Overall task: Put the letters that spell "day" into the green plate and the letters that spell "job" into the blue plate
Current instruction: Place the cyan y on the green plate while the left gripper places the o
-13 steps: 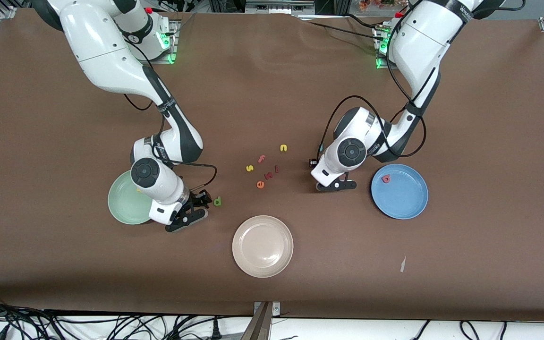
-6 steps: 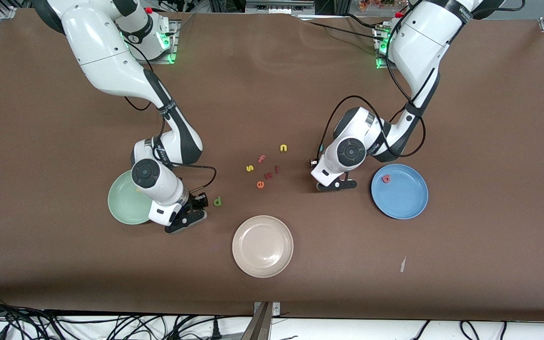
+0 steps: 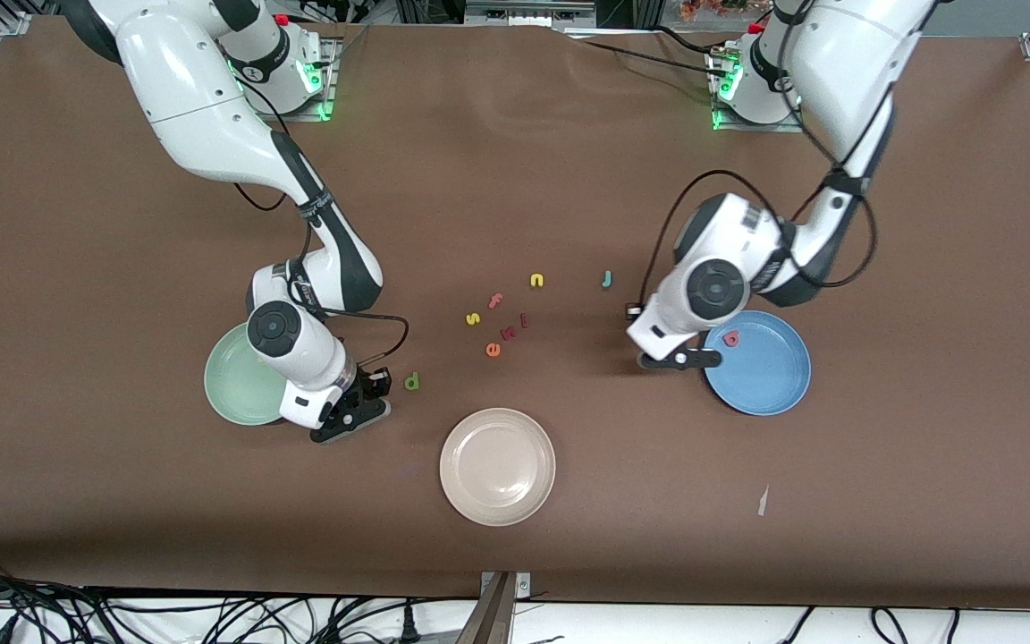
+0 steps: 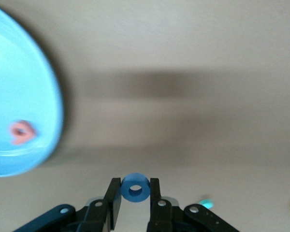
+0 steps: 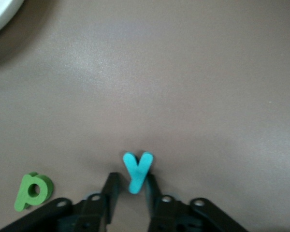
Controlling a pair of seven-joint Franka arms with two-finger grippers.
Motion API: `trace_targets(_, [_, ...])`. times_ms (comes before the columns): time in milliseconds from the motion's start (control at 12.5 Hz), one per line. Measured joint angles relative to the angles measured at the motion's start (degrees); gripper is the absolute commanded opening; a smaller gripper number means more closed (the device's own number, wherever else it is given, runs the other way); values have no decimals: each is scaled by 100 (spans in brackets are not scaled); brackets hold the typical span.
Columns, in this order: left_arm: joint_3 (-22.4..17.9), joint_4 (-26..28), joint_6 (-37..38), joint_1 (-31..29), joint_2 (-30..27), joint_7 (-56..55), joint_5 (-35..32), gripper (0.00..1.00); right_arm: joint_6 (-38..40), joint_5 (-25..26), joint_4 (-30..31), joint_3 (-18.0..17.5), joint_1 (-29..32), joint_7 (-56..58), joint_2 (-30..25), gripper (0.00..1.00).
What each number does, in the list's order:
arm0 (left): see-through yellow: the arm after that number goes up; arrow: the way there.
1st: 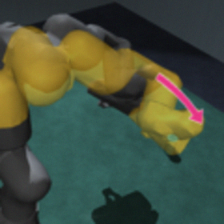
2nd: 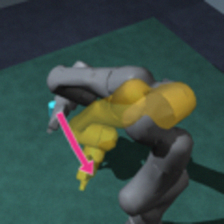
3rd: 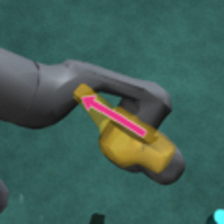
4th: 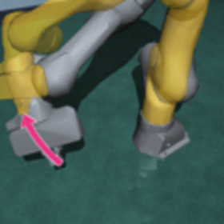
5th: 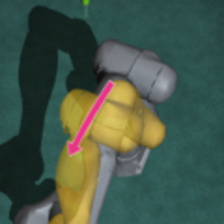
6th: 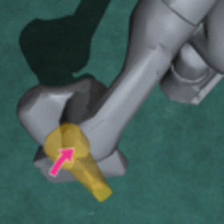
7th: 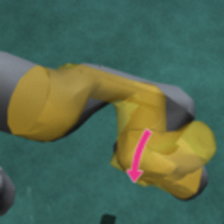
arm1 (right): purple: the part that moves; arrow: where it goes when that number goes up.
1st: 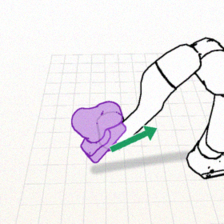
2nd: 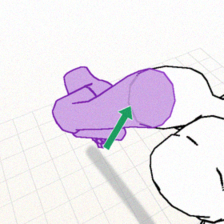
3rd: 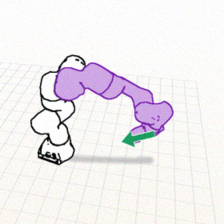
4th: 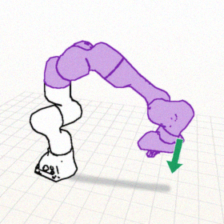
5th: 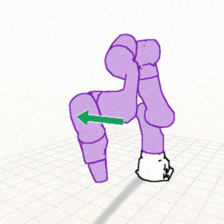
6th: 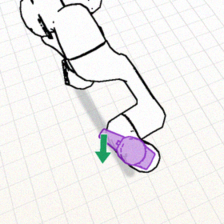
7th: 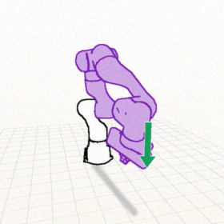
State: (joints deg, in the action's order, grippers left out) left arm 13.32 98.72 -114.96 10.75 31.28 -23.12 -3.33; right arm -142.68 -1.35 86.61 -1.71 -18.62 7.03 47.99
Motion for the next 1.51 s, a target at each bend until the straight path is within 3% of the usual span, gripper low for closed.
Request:
trace_targets(319, [-53,21,145,-867,-147,1687,-766,0,1,0,-8,12,5,0,-2,0])
trace_targets(558, [-57,95,142,-1403,-89,2330,-797,0,14,0,-19,26,17,7,-15,0])
trace_targets(797, [-52,169,-107,-1535,201,2430,-797,0,388,1,4,68,259,378,-331,0])
trace_targets(877, [-53,179,-264,-1541,330,2430,-797,9,551,1,95,75,417,635,-555,0])
trace_targets(957, [-53,181,-384,-1542,446,2430,-797,69,673,1,274,76,586,896,-816,0])
trace_targets(1037, [-53,181,-445,-1544,528,2430,-797,100,743,1,521,77,734,1095,-1082,0])
trace_targets(1116, [-53,181,-461,-1555,559,2431,-798,100,797,1,797,76,843,1226,-1329,10])
trace_targets(1196, [-51,175,-465,-1589,556,2460,-798,100,856,1,1068,76,916,1330,-1541,65])
trace_targets(1276, [-49,151,-464,-1643,543,2539,-798,100,894,1,1324,75,967,1393,-1707,93])
trace_targets(1355, [-44,128,-456,-1696,513,2648,-798,100,897,1,1554,75,1002,1400,-1812,99])
trace_targets(1515, [78,96,-226,-1763,375,2689,-728,100,878,0,1854,73,1020,1396,-1887,99])
